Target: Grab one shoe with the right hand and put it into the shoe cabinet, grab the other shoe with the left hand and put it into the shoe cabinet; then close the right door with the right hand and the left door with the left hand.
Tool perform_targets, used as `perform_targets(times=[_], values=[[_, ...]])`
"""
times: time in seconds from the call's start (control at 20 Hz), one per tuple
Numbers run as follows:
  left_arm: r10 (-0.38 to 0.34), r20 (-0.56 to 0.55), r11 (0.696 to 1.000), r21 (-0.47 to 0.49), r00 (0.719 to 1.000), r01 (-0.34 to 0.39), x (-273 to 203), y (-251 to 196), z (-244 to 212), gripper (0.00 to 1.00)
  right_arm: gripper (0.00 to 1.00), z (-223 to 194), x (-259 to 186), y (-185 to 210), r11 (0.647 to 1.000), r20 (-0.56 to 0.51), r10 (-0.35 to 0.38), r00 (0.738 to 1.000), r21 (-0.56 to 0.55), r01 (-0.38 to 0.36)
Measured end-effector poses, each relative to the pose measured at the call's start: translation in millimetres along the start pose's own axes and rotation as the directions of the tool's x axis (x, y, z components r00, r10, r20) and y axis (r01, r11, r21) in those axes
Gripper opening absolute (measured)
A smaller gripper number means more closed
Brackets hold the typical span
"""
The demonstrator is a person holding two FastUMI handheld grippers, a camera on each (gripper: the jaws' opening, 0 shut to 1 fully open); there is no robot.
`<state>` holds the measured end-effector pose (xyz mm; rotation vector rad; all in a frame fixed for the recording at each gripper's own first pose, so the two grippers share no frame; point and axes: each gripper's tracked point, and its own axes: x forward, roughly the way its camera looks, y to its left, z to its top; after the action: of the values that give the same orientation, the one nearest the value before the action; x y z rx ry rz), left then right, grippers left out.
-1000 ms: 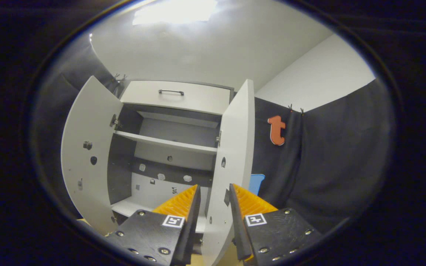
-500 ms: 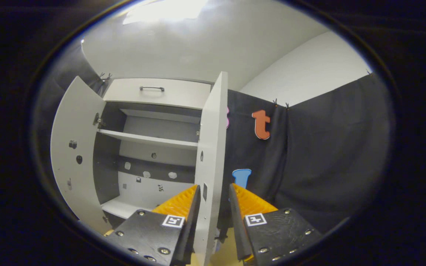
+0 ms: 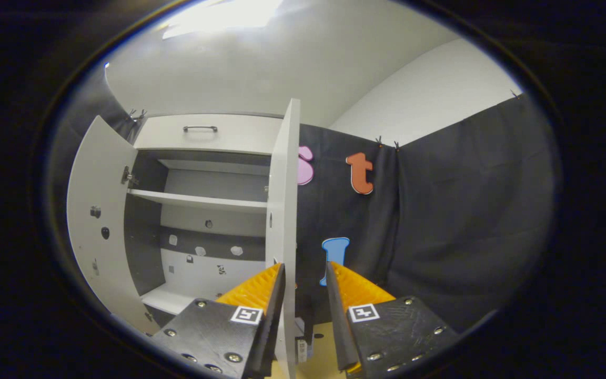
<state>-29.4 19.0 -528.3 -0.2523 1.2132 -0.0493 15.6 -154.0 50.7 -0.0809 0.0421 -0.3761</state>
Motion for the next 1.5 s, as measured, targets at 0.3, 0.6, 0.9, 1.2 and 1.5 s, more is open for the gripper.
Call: perform_targets(times=[0.3, 0.6, 0.9, 1.2, 1.5], values=[[-0.095, 0.189, 0.995, 0.021, 0.977, 0.093, -66, -38, 77, 0.01, 0.45, -3, -6, -19, 0.999, -0.007, -0.037, 0.999, 0.025, 0.037], [-0.164, 0.366, 0.986, 0.054, 0.916, 0.155, -130, -64, 155, 0.01, 0.45, -4, -12, -36, 0.996, -0.006, -0.072, 0.997, 0.046, 0.072], [-0.200, 0.490, 0.979, 0.070, 0.849, 0.190, -162, -88, 238, 0.01, 0.45, -9, -12, -53, 0.993, -0.016, -0.105, 0.994, 0.058, 0.106], [-0.196, 0.541, 0.979, 0.057, 0.818, 0.196, -163, -102, 314, 0.01, 0.45, -13, -13, -76, 0.986, -0.021, -0.162, 0.987, 0.034, 0.162], [-0.189, 0.583, 0.979, 0.045, 0.790, 0.201, -158, -111, 391, 0.00, 0.45, -28, -17, -102, 0.972, -0.056, -0.234, 0.971, 0.023, 0.235]])
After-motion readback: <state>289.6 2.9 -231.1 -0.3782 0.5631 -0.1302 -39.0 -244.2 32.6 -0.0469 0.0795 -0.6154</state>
